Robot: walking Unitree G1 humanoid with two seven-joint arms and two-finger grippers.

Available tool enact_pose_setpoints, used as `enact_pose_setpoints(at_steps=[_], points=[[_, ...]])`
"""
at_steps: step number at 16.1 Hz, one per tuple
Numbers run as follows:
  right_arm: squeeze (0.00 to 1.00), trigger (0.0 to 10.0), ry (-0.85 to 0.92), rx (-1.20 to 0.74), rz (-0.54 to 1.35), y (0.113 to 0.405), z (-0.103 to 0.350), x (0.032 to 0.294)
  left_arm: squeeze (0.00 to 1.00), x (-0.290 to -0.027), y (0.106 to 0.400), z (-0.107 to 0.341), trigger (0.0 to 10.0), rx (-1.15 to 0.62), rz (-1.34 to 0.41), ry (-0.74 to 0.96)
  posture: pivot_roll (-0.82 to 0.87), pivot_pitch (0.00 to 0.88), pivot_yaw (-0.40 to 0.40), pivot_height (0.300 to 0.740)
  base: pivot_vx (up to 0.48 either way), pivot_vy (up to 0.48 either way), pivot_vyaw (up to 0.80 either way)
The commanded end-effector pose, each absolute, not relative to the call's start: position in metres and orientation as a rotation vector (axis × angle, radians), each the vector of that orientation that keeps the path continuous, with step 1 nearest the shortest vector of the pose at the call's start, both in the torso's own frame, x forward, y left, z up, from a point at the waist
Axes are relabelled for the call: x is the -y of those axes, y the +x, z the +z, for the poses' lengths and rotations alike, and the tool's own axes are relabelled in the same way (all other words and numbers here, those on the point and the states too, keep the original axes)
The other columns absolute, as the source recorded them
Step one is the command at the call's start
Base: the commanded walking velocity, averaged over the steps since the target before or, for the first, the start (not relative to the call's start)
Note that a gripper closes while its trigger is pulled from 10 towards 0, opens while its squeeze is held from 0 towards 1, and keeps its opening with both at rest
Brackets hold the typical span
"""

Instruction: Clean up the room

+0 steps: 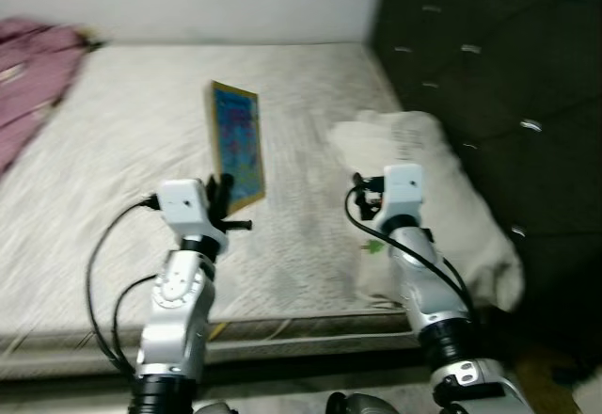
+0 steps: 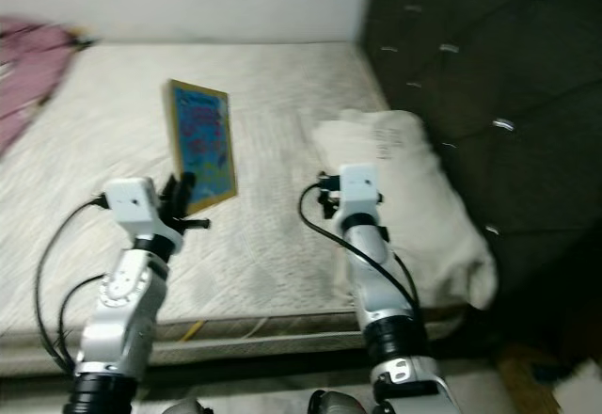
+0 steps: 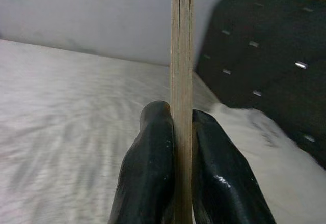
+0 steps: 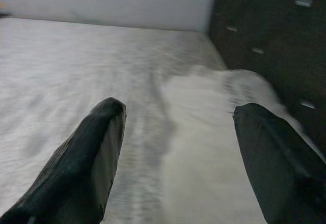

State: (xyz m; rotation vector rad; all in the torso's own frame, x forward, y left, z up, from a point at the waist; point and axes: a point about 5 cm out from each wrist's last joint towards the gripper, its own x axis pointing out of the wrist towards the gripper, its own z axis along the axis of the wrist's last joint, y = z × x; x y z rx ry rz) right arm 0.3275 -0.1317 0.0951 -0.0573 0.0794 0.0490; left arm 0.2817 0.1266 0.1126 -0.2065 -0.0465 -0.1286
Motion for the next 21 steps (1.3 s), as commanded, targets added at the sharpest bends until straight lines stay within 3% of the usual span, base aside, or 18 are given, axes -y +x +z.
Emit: enact_pose_setpoints(at_steps=[1, 5, 9, 15, 21], points=[[0.00, 10.0, -0.048, -0.046, 0.044, 0.328, 0.104, 0.131, 0.00, -0.148, 0.276, 0.116, 10.0, 0.085, -0.031, -0.137, 0.04, 0.000, -0.014, 0.740, 0.000, 0.000, 0.00], [0.00, 10.0, -0.030, 0.027, 0.097, 0.321, 0.113, 0.129, 0.00, -0.195, 0.255, 0.110, 10.0, 0.071, 0.202, 0.021, 0.05, 0.000, -0.016, 0.740, 0.000, 0.000, 0.00], [0.00, 10.0, -0.106, 0.046, 0.066, 0.321, 0.112, 0.135, 0.00, -0.202, 0.237, 0.094, 10.0, -0.022, 0.186, 0.021, 0.07, 0.000, -0.023, 0.740, 0.000, 0.000, 0.00], [0.00, 10.0, -0.092, -0.008, 0.059, 0.321, 0.106, 0.137, 0.00, -0.194, 0.244, 0.097, 10.0, -0.023, 0.118, -0.003, 0.07, 0.000, -0.022, 0.740, 0.000, 0.000, 0.00], [0.00, 10.0, -0.075, 0.003, 0.053, 0.320, 0.107, 0.139, 0.00, -0.194, 0.241, 0.096, 10.0, -0.031, 0.112, -0.013, 0.07, 0.000, -0.022, 0.740, 0.000, 0.000, -0.47]])
